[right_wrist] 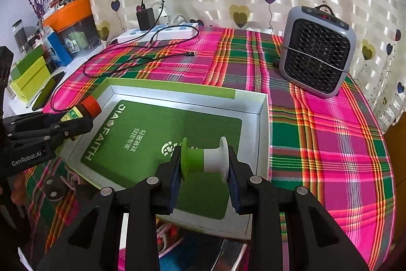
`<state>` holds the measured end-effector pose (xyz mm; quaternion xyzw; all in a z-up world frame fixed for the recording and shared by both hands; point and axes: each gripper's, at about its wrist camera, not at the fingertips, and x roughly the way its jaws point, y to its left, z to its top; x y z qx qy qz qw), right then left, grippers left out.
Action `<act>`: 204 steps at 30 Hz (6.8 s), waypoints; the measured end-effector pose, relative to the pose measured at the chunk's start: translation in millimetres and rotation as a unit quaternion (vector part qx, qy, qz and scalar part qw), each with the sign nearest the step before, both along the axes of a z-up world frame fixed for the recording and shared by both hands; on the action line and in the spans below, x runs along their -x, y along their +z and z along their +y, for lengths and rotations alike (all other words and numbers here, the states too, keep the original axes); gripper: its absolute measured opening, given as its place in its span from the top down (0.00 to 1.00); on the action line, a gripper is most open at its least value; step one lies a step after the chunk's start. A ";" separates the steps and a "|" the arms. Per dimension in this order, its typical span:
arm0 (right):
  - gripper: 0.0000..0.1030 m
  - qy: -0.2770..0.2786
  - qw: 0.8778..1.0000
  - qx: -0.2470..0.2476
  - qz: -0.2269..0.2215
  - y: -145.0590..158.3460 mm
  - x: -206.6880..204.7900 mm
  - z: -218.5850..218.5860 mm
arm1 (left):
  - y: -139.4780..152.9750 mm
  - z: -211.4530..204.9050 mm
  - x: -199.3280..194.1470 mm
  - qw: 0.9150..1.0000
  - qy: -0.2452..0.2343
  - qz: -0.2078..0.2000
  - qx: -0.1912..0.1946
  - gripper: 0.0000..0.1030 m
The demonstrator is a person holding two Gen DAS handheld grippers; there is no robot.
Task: Organize rigid objects
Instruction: 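Carry the bottle with left tool while right tool carries the spool over the white box, then set the bottle upright in the box with left tool while right tool releases the spool there, then grasp the black round disc with left tool while right tool grasps the white round cap, then carry the black disc with left tool while right tool carries the white cap over the box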
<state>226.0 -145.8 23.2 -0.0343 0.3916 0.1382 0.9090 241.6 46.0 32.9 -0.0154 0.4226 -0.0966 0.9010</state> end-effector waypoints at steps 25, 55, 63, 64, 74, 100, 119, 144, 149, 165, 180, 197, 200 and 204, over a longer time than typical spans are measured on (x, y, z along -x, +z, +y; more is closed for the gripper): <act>0.68 -0.002 1.000 0.030 -0.002 -12.9 -10.6 5.8 | -10.1 -17.2 -2.9 0.998 -0.007 -0.011 -0.060 0.70; 0.66 -0.019 0.999 -0.006 -0.044 11.2 19.5 -2.0 | 10.7 -10.9 26.0 0.999 -0.010 -0.044 -0.020 0.62; 0.66 -0.015 0.998 -0.019 -0.058 22.9 48.8 -9.6 | 29.6 -1.6 59.4 0.997 -0.006 -0.074 -0.017 0.62; 0.66 -0.014 0.998 -0.022 -0.059 23.8 52.0 -10.3 | 31.7 0.5 64.3 0.997 -0.006 -0.078 -0.013 0.62; 0.66 0.014 0.997 -0.035 -0.061 19.9 107.5 -13.3 | 28.1 16.3 108.8 0.997 -0.006 -0.078 0.002 0.62; 0.66 0.027 0.997 -0.060 -0.029 -2.2 164.5 -6.1 | 4.9 32.4 146.4 0.998 0.018 -0.047 0.046 0.62; 0.65 0.005 0.998 -0.063 -0.007 -19.0 170.0 4.6 | -6.9 37.2 130.3 0.995 0.066 -0.016 0.069 0.62; 0.65 -0.004 1.000 -0.016 0.003 -28.9 162.4 3.2 | -22.0 42.7 113.6 0.987 0.092 0.034 0.131 0.62; 0.65 0.003 1.000 -0.019 0.003 -28.8 161.5 2.5 | -23.7 44.1 105.5 0.984 0.100 0.043 0.141 0.62; 0.66 0.008 1.000 -0.029 0.005 -28.4 159.5 1.5 | -25.3 39.4 100.0 0.985 0.106 0.044 0.128 0.67; 0.81 0.011 0.999 -0.041 0.007 -28.7 159.3 -1.8 | -25.9 40.8 100.3 0.986 0.103 0.043 0.126 0.73; 0.81 0.013 0.999 -0.046 0.005 -28.1 160.0 -3.3 | -22.9 38.5 103.1 0.990 0.099 0.029 0.094 0.73; 0.81 0.013 0.999 -0.046 0.002 -27.4 160.1 -3.4 | -21.9 38.9 103.8 0.990 0.098 0.027 0.093 0.73; 0.81 0.014 0.999 -0.049 -0.004 -22.7 159.7 -4.9 | -15.8 39.4 107.2 0.991 0.095 0.019 0.095 0.73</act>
